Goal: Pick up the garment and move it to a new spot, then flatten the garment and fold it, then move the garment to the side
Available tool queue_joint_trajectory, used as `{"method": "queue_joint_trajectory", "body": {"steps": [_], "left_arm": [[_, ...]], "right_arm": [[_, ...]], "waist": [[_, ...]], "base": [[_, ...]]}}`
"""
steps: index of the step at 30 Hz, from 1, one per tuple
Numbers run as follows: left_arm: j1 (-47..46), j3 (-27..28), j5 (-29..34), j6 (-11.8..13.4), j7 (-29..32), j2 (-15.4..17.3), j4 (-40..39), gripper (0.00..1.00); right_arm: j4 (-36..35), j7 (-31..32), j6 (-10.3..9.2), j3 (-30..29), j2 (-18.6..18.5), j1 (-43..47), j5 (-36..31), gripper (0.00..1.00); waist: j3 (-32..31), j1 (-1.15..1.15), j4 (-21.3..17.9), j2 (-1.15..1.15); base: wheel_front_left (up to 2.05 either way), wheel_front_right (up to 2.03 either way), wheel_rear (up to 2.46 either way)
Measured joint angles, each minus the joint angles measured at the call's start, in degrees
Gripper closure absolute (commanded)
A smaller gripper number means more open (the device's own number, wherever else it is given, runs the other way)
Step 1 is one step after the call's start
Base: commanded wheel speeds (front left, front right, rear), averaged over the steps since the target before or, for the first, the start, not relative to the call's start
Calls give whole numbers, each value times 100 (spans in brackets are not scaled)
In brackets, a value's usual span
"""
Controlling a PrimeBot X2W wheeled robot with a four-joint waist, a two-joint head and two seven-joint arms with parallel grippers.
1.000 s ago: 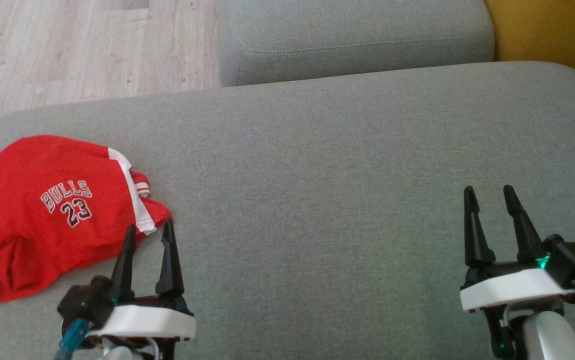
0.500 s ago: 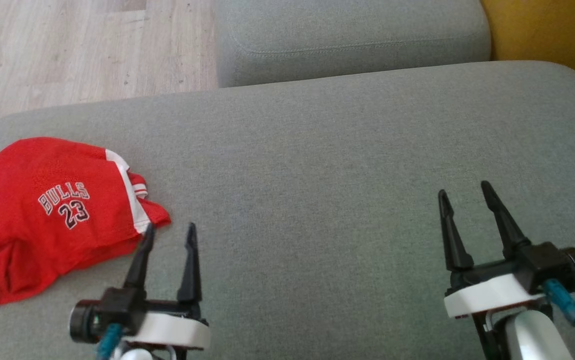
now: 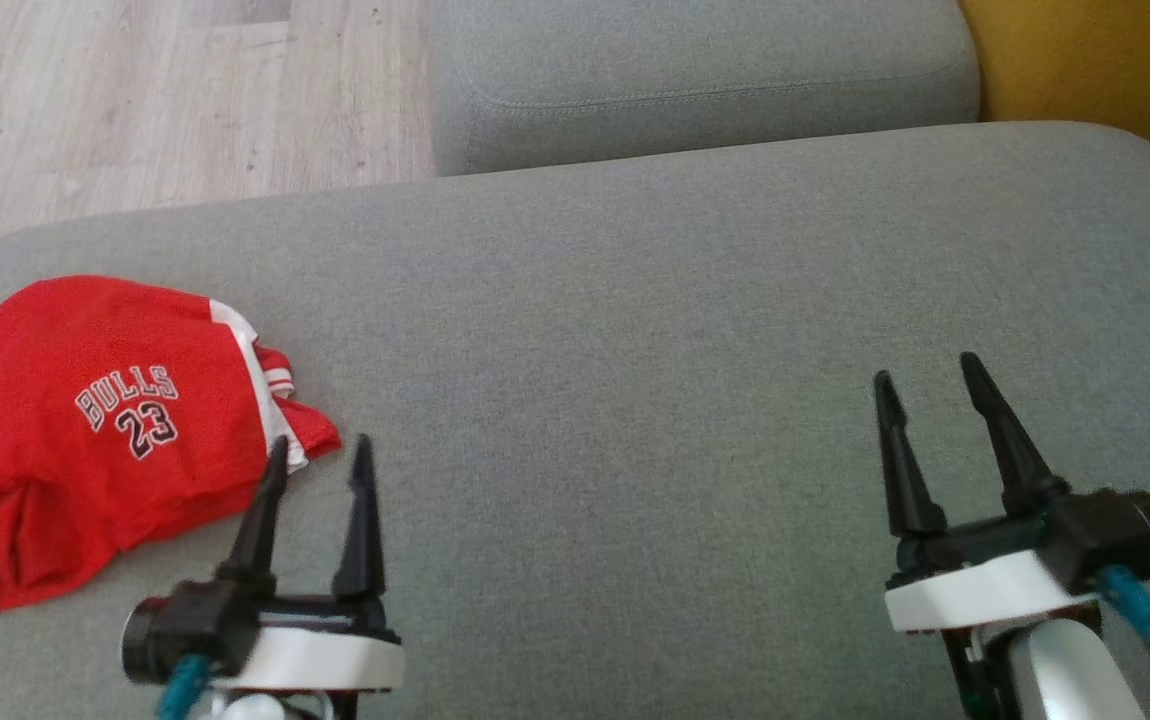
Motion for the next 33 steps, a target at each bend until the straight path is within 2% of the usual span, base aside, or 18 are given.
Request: {"method": "queue_joint_trajectory", "body": {"steps": [3,5,13,26,33], "left_arm": [[41,42,-365,-29,0,-2,19,0],[54,32,-392,-69,0,-2,68,0],[58,-125,-343,-67,1,-2,482,0],[53,-123,-356,7,1,-2,510,0],[51,-83,-350,96,1,-2,511,0]], "right_arm": [[203,0,0,-16,0,7,812,0],[346,0,0,-29,-2,8,1081,0],[868,0,0,126,-3,14,1365,0],[889,0,0,188,-4,9,1450,0],[890,0,0,367,-7,10,1496,0]], "waist": [[-17,0,4,0],[-25,0,9,0],[-37,0,24,0],[-50,0,65,0],[-101,0,280,0]], "base": [[0,0,0],[0,0,0],[0,0,0],[0,0,0],[0,0,0]]}}
